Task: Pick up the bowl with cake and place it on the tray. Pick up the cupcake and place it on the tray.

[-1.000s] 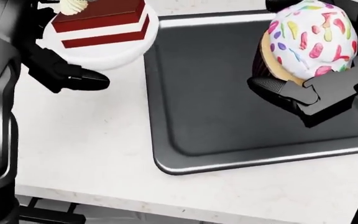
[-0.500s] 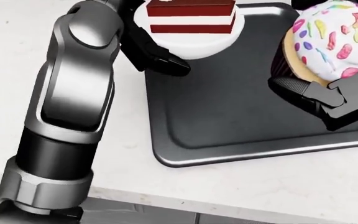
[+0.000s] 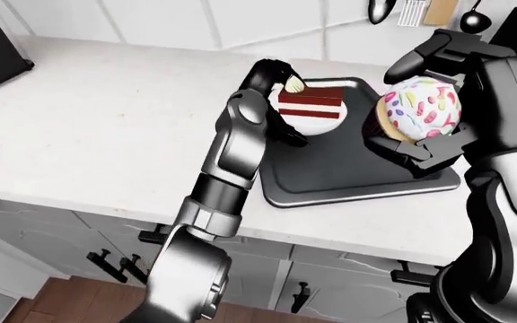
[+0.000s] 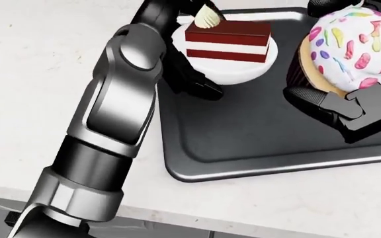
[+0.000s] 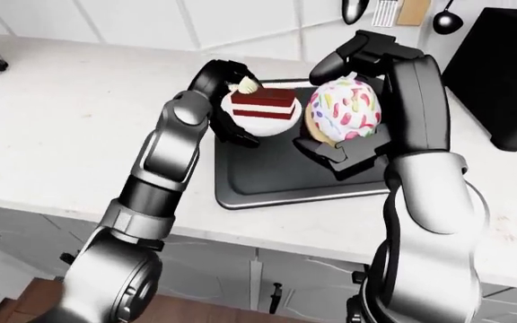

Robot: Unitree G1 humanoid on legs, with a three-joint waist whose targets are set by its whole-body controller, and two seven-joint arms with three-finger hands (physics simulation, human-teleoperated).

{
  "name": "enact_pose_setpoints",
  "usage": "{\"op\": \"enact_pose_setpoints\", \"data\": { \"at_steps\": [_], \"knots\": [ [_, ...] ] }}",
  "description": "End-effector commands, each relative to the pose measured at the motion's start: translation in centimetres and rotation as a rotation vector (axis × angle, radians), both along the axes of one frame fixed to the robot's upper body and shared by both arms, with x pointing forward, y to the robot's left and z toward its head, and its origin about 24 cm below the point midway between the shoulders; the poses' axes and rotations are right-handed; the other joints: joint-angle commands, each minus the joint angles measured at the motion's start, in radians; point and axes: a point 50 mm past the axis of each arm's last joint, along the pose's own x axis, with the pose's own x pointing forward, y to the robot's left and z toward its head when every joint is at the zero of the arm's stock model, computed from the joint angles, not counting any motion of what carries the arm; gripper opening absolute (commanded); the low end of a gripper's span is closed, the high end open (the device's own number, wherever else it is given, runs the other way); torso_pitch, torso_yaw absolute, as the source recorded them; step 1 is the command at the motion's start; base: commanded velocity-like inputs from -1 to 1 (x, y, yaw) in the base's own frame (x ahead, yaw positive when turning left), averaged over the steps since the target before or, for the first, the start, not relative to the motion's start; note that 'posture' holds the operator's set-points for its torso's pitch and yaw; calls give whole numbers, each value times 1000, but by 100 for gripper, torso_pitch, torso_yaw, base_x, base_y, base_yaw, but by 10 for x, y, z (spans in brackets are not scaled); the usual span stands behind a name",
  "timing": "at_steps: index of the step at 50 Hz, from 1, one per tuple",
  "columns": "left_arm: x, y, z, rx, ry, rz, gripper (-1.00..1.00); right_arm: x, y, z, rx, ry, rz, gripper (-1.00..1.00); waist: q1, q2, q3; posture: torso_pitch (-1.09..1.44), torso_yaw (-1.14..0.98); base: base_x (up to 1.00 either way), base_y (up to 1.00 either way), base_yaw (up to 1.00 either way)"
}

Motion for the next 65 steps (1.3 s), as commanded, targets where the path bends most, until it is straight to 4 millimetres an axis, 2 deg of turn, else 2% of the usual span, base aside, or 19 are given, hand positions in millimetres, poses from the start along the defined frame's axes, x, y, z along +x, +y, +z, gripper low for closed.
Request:
{"op": "enact_pose_setpoints", "data": {
  "at_steps": [1,4,6,11,15,21,25,26,33,40,50,61,65],
  "knots": [
    [-8,-6,37,-28,-171,-28,-80,-6,-1,11,-14,-82,-14,-100,1,-6,-36,0,0,0,0,0],
    [-7,-6,34,-17,-166,-25,-75,-7,-1,11,-13,-83,-14,-100,0,-7,-37,0,0,0,0,0],
    [-7,-7,34,-10,-165,-27,-59,-7,-1,11,-12,-83,-16,-100,0,-7,-38,0,0,0,0,0],
    [-7,-11,30,10,-160,-33,-39,-7,-2,12,-10,-84,-18,-100,1,-8,-36,0,0,0,0,0],
    [-8,-14,28,20,-159,-40,-28,-8,-3,12,-8,-85,-21,-100,2,-9,-37,0,0,0,0,0],
    [-9,-18,25,36,-158,-48,-22,-8,-5,11,-5,-85,-24,-100,2,-11,-37,0,0,0,0,0],
    [-9,-18,22,48,-156,-51,-9,-8,-5,10,-4,-86,-26,-100,2,-12,-37,0,0,0,0,0],
    [-9,-18,21,51,-154,-51,0,-9,-6,10,-4,-87,-26,-100,2,-12,-37,0,0,0,0,0],
    [-10,-19,19,59,-152,-55,18,-8,-6,9,0,-87,-27,-100,1,-12,-38,0,0,0,0,0],
    [-10,-19,18,63,-152,-56,67,-9,-7,9,3,-87,-29,-100,2,-13,-38,0,0,0,0,0],
    [-11,-17,12,68,-145,-58,68,-10,-7,10,5,-89,-32,-100,3,-14,-40,0,0,0,0,0],
    [-22,5,10,57,-156,-40,72,-8,-8,12,2,-92,-34,-100,0,-11,-38,0,0,0,0,0],
    [-30,13,15,34,-171,-34,74,-8,-6,15,-3,-93,-32,-100,0,-8,-37,0,0,0,0,0]
  ]
}}
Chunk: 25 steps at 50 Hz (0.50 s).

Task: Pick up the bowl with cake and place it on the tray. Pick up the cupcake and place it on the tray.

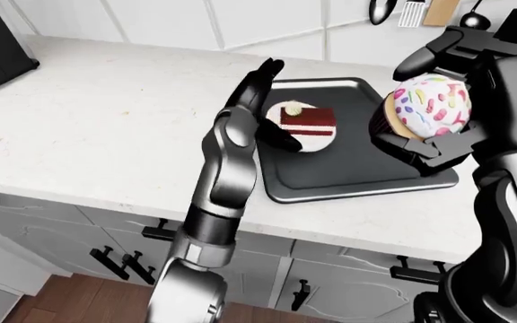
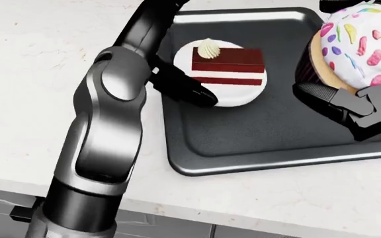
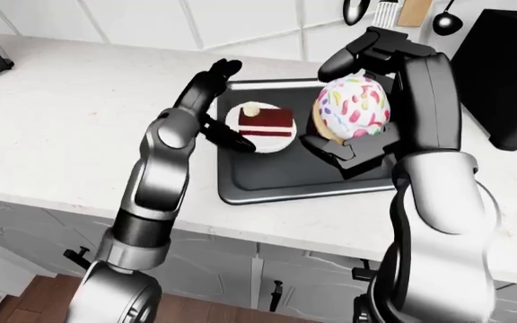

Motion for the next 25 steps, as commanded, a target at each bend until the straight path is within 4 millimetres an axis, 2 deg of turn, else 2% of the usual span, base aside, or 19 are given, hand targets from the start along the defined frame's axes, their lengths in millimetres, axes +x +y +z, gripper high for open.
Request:
{"op": "enact_pose_setpoints", "data": {
  "at_steps": [1,6,16,25],
  "knots": [
    [-9,0,25,-14,-96,-15,75,-7,0,13,-17,-85,-13,-100,0,-5,-29,0,0,0,0,0],
    [-27,18,36,-72,-128,1,80,-3,2,20,-38,-79,-13,-100,-1,-2,-27,0,0,0,0,0],
    [-61,50,31,-135,-163,35,97,19,-5,21,-56,-25,-25,-100,-3,6,-25,0,0,0,0,0],
    [-83,61,26,-151,-179,45,100,34,-17,11,-58,41,-55,-100,-1,6,-27,0,0,0,0,0]
  ]
}}
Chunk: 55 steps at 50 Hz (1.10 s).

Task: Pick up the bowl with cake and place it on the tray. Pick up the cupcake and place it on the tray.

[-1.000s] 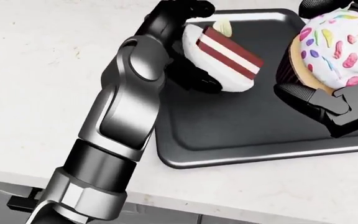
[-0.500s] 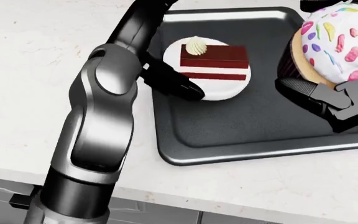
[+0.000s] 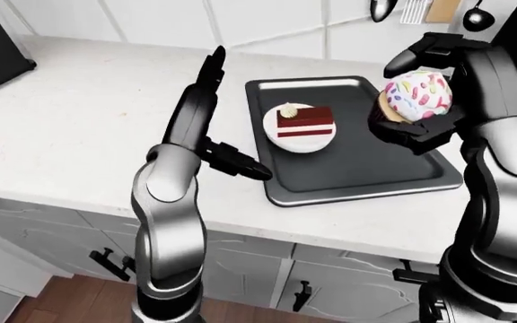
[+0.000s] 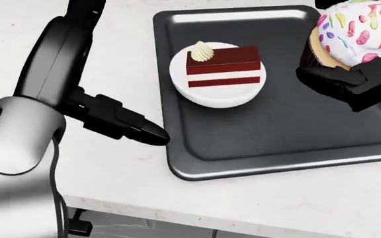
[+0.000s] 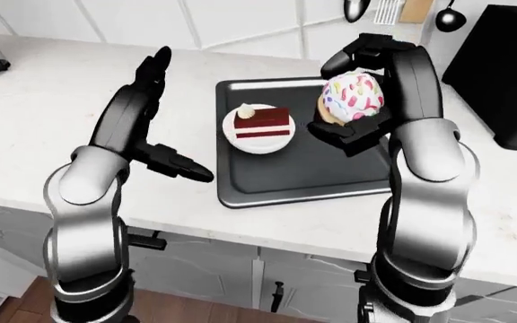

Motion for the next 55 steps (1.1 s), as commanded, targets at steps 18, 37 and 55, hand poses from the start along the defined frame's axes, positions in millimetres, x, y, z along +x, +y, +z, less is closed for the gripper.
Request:
{"op": "enact_pose_setpoints", "data": {
  "at_steps": [18,37,55],
  "knots": [
    [-22,5,20,-12,-105,6,100,24,-2,-16,-50,51,-39,-100,2,-5,-31,0,0,0,0,0],
    [-24,6,15,-20,-107,6,100,27,-6,-36,-106,132,-83,-53,3,-6,-33,0,0,0,0,0],
    [-27,6,17,-19,-116,5,100,24,-6,-39,-129,155,-68,53,3,-7,-34,0,0,0,0,0]
  ]
}}
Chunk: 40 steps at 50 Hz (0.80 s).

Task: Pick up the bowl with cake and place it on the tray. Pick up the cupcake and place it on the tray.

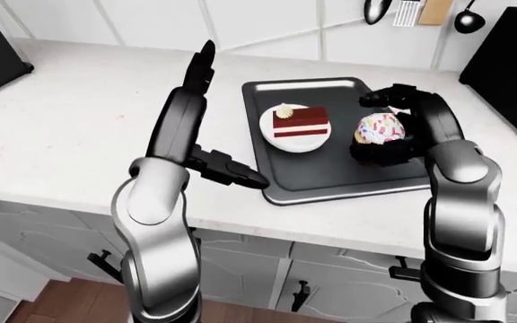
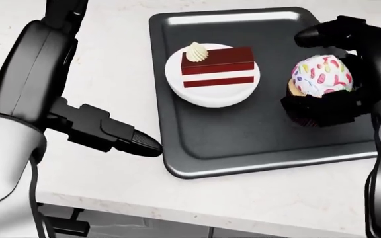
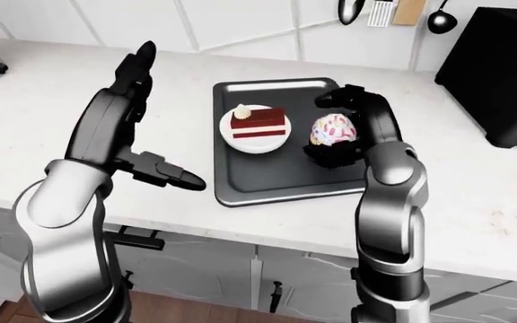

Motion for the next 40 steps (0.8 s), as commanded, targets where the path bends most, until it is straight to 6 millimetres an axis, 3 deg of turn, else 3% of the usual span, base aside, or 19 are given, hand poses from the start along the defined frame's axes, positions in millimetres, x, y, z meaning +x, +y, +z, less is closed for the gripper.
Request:
{"op": "enact_pose_setpoints", "data": {
  "at_steps": [1,4,10,14,20,31,40],
  "knots": [
    [-6,0,11,3,-71,0,100,-5,1,19,-34,-94,-2,65,1,-4,-25,0,0,0,0,0],
    [-6,0,13,1,-73,0,100,-4,2,17,-38,-91,3,90,0,-3,-26,0,0,0,0,0],
    [-7,0,13,-3,-76,2,100,-3,2,13,-42,-84,7,100,1,-5,-26,0,0,0,0,0],
    [-7,-1,13,-2,-74,0,100,-6,2,21,-53,-93,11,100,1,-5,-27,0,0,0,0,0],
    [-9,-1,14,-4,-78,-4,100,-30,-2,50,-74,-157,-1,100,3,-4,-24,0,0,0,0,0],
    [-18,-4,29,-7,-111,-20,100,-80,-5,87,-54,-283,11,100,4,-11,-14,0,0,0,0,0],
    [-24,3,40,-31,-136,-1,100,-96,-7,96,-55,-320,9,100,3,-11,-4,0,0,0,0,0]
  ]
}}
